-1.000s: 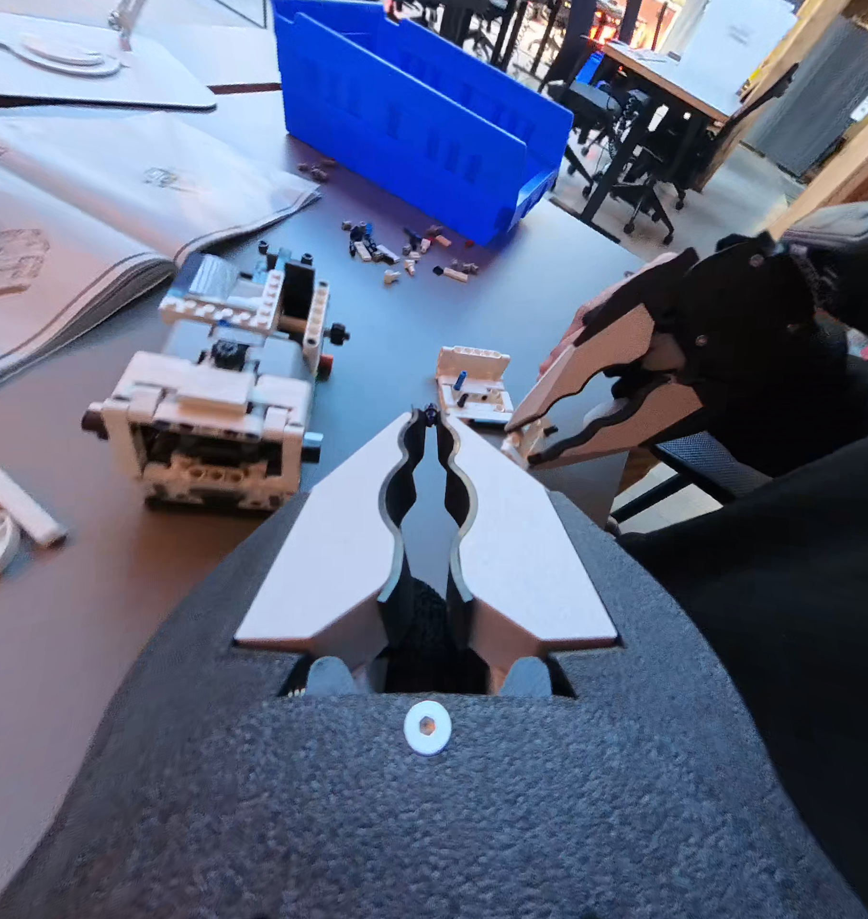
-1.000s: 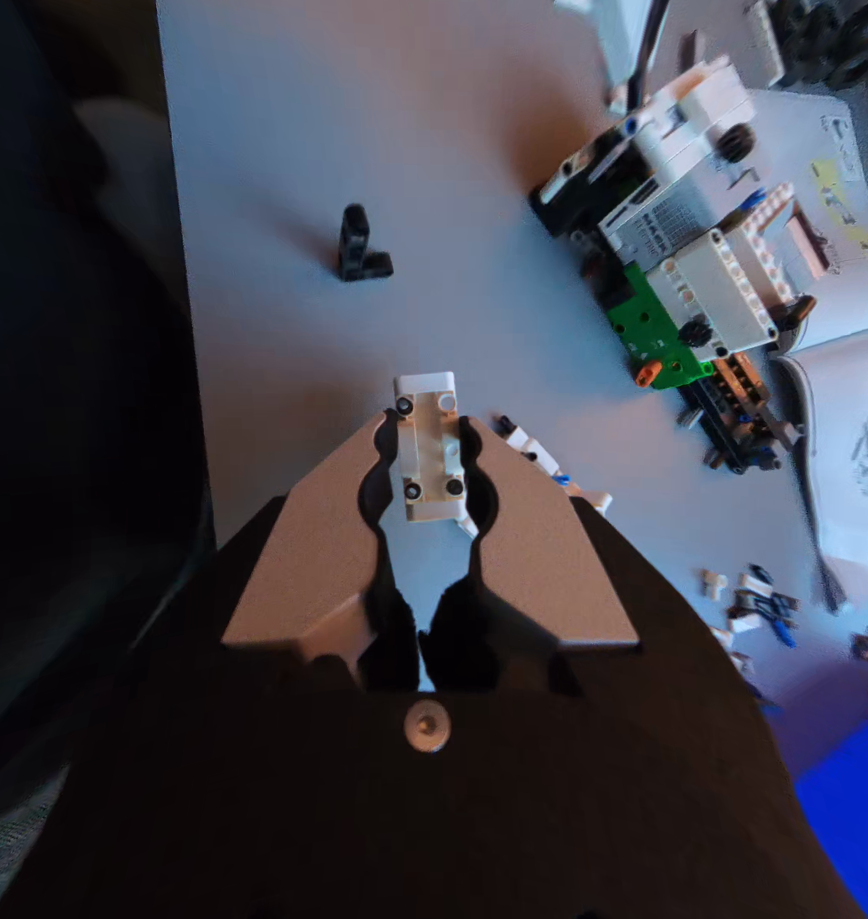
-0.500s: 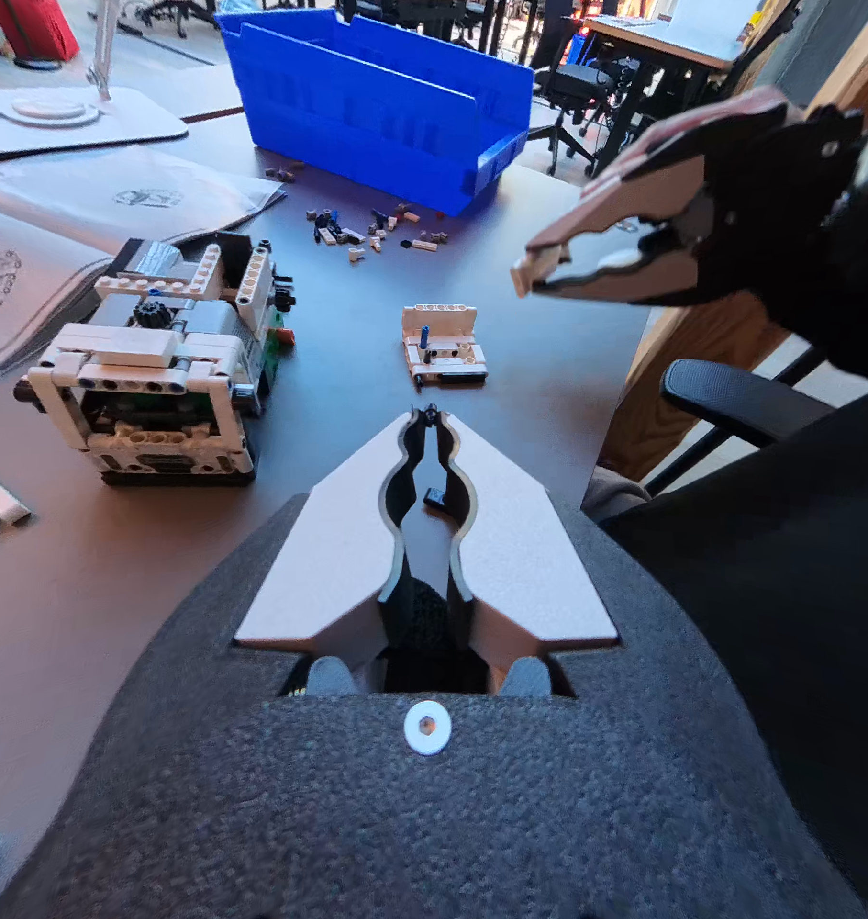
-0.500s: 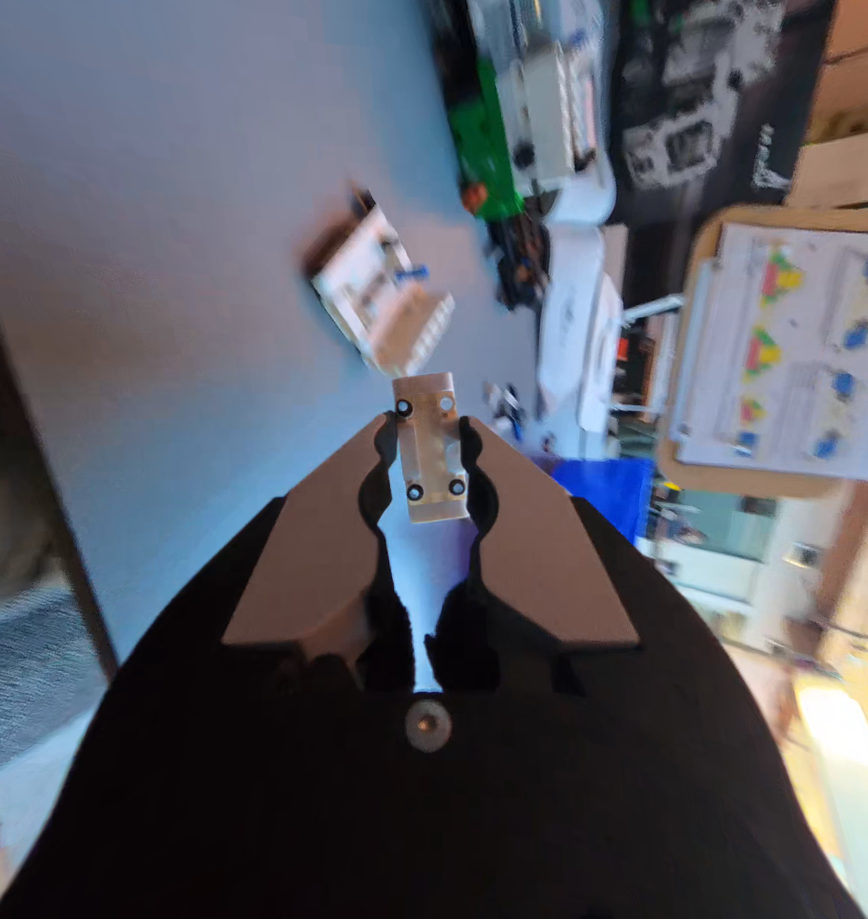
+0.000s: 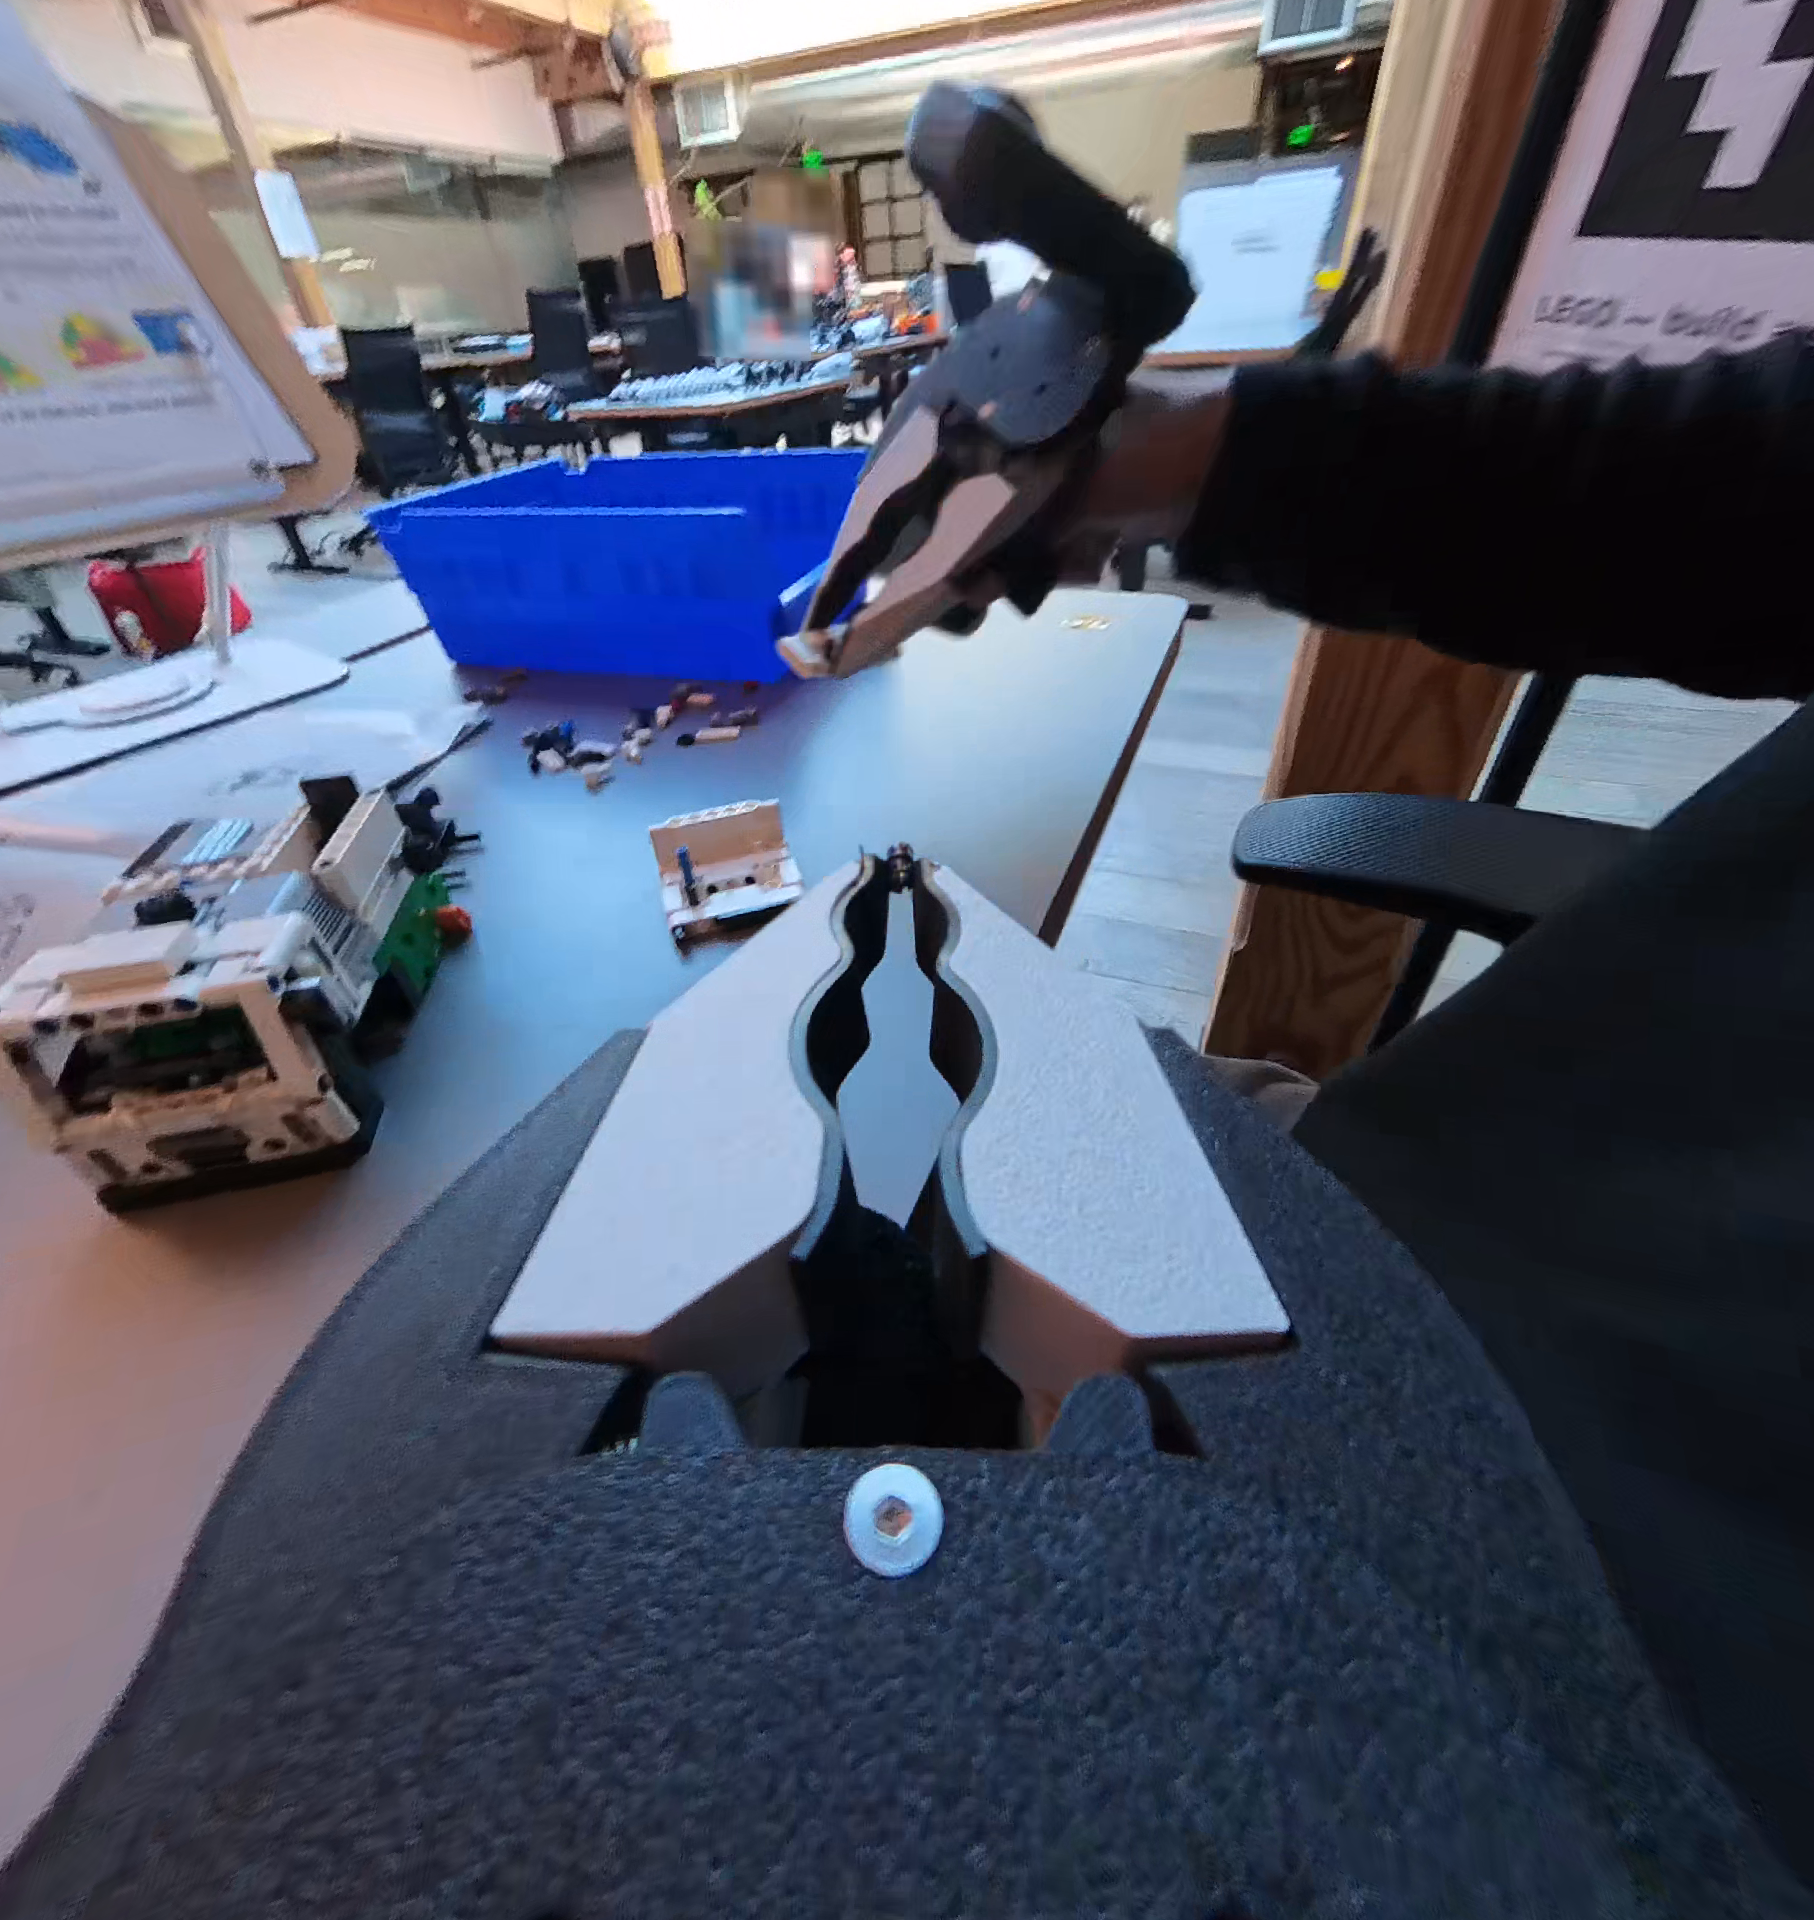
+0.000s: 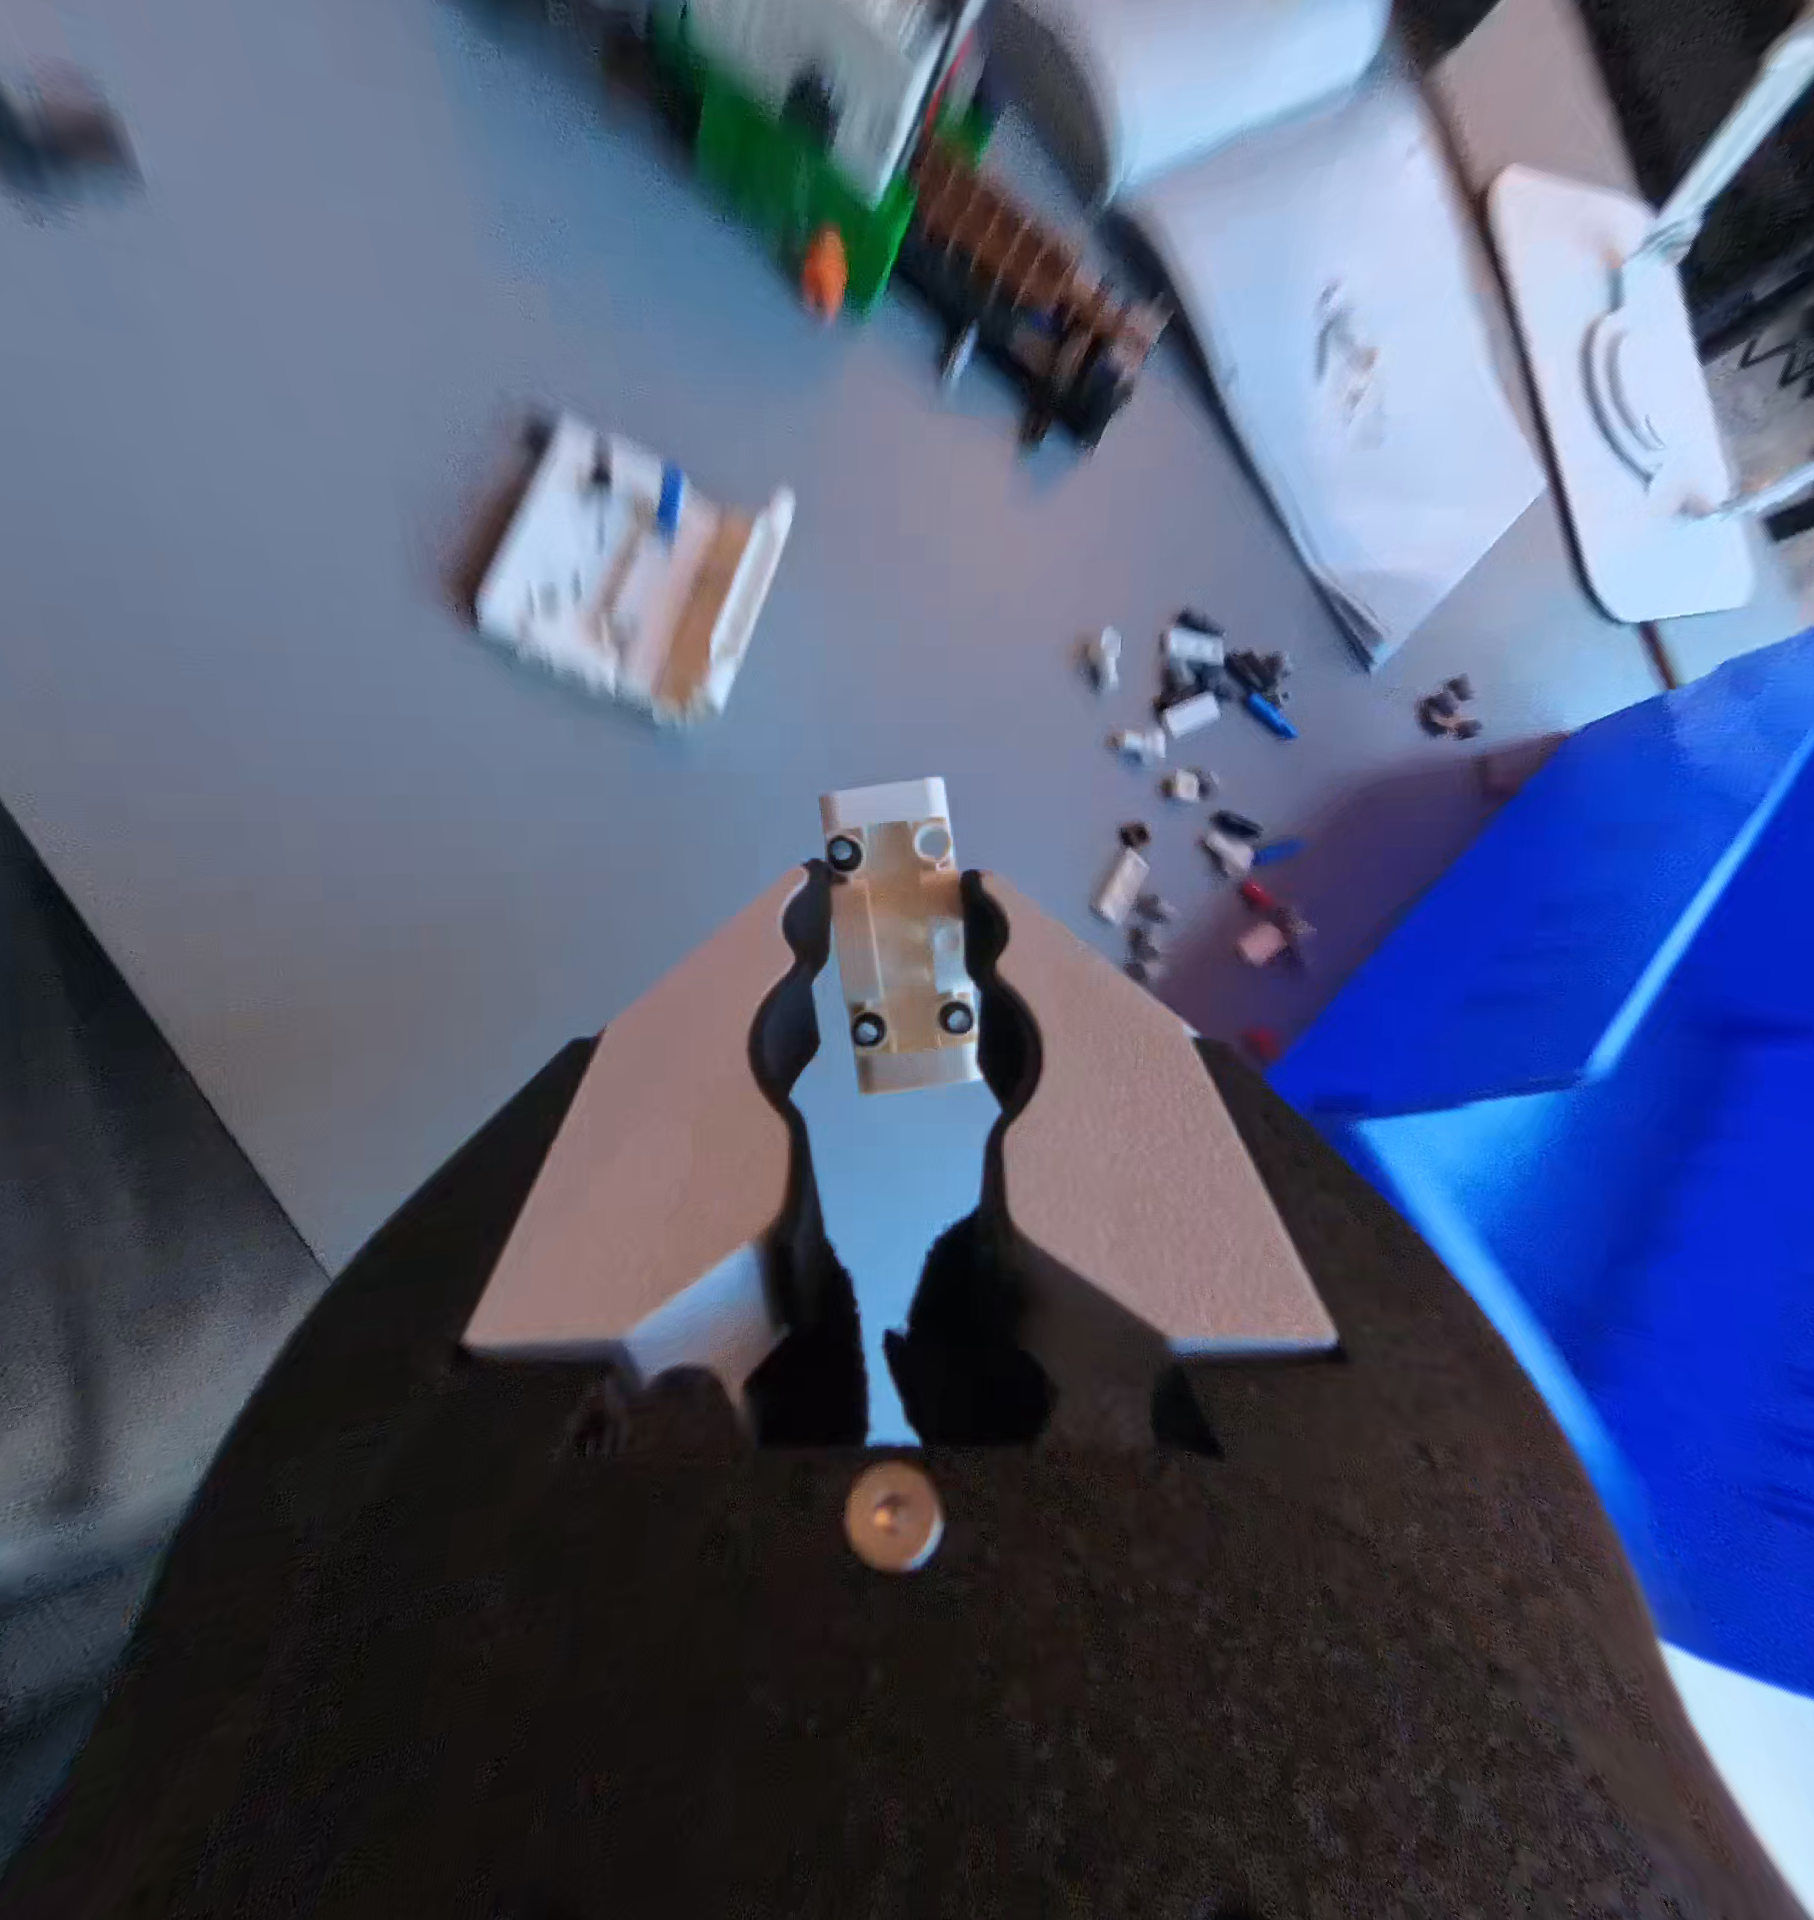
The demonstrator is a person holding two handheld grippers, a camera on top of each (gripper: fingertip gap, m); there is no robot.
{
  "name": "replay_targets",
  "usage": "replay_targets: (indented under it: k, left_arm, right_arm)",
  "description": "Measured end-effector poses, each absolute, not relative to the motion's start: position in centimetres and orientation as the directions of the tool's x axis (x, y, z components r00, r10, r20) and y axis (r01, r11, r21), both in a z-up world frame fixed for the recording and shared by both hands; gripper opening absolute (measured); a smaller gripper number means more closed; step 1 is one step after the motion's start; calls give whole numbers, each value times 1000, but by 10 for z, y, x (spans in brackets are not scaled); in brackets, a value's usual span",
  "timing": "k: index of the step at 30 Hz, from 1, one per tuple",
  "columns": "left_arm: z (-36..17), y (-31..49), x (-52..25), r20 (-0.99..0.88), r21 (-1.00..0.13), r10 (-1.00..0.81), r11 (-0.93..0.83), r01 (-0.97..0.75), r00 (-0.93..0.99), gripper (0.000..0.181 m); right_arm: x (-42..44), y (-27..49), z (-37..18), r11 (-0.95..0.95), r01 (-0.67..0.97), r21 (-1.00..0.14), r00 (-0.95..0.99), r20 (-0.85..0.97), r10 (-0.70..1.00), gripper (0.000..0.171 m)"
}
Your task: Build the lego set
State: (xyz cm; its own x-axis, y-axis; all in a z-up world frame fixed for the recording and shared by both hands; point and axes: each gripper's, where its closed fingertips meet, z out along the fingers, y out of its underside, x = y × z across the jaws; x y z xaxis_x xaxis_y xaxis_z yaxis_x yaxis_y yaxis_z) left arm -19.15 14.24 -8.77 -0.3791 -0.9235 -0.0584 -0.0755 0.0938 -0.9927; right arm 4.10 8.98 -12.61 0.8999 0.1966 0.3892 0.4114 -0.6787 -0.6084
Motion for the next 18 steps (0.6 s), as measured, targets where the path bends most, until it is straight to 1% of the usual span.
replay_targets:
  k: [1,2,3,5,6,8,10,12,15,16,18]
  left_arm:
    - [-86,139,-193,-68,-993,-918,99,-59,-392,3]
    - [-87,138,-194,-74,-993,-918,103,-54,-389,3]
    - [-90,137,-193,-80,-992,-919,111,-58,-386,4]
    - [-98,136,-192,-97,-988,-920,135,-75,-380,3]
    - [-99,136,-191,-108,-986,-921,146,-75,-375,4]
    - [-102,131,-189,-103,-986,-918,145,-82,-384,3]
    - [-105,126,-187,-90,-986,-914,137,-92,-396,3]
    - [-109,120,-185,-99,-983,-910,152,-101,-403,3]
    - [-116,114,-182,-146,-972,-905,207,-114,-399,3]
    - [-118,113,-182,-162,-967,-904,225,-117,-396,3]
    - [-122,112,-180,-178,-962,-901,244,-123,-395,4]
  right_arm:
    - [41,94,-124,-624,295,-724,951,285,119,25]
    - [39,96,-124,-584,183,-791,982,178,66,25]
    - [41,96,-126,-556,88,-826,995,99,10,25]
    - [48,93,-129,-483,-39,-875,996,6,-90,25]
    - [47,91,-131,-453,-102,-886,992,-57,-111,25]
    - [48,86,-142,-449,-208,-869,976,-153,-158,25]
    - [52,81,-160,-512,-263,-818,960,-171,-220,25]
    - [55,82,-167,-541,-260,-800,958,-144,-247,25]
    - [55,97,-156,-487,-179,-855,977,-94,-193,25]
    - [58,103,-151,-454,-175,-874,977,-96,-193,25]
    - [60,117,-137,-359,-252,-899,964,-201,-174,25]
